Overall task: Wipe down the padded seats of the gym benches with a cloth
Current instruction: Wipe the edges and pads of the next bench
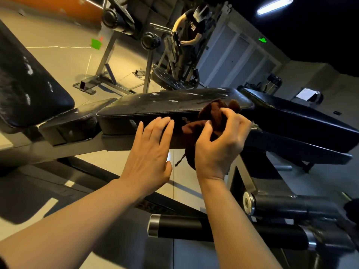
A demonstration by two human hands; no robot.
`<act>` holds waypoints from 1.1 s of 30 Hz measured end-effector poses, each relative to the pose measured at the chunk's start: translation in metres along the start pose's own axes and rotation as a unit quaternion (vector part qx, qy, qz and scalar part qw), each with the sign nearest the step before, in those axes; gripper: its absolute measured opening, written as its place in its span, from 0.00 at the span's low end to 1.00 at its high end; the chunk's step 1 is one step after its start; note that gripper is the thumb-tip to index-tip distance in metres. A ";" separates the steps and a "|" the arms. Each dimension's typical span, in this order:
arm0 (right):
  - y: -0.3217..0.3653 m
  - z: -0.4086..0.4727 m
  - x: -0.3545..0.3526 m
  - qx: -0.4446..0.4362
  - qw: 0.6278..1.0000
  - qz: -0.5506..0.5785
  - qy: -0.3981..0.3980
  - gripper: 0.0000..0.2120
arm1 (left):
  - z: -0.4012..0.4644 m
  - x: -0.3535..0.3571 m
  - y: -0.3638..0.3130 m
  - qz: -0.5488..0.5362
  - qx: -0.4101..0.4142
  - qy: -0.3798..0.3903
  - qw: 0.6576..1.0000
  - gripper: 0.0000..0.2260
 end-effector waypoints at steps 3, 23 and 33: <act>0.009 -0.008 0.017 -0.063 0.993 -0.038 0.089 0.18 | 0.000 0.000 0.002 0.002 0.002 0.003 1.000 0.42; 0.024 -0.036 0.045 -0.264 0.928 -0.138 0.224 0.13 | -0.008 -0.004 0.014 0.003 -0.010 0.018 1.000 0.43; 0.019 -0.022 0.039 -0.213 0.957 -0.153 0.122 0.11 | -0.006 -0.009 0.023 0.001 -0.032 0.011 0.999 0.43</act>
Point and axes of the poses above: each hand's wrist, its own z-axis towards the middle knuckle, its own x-axis out of the palm, y = z × x, the point moved 7 cm from there along z, towards the middle knuckle
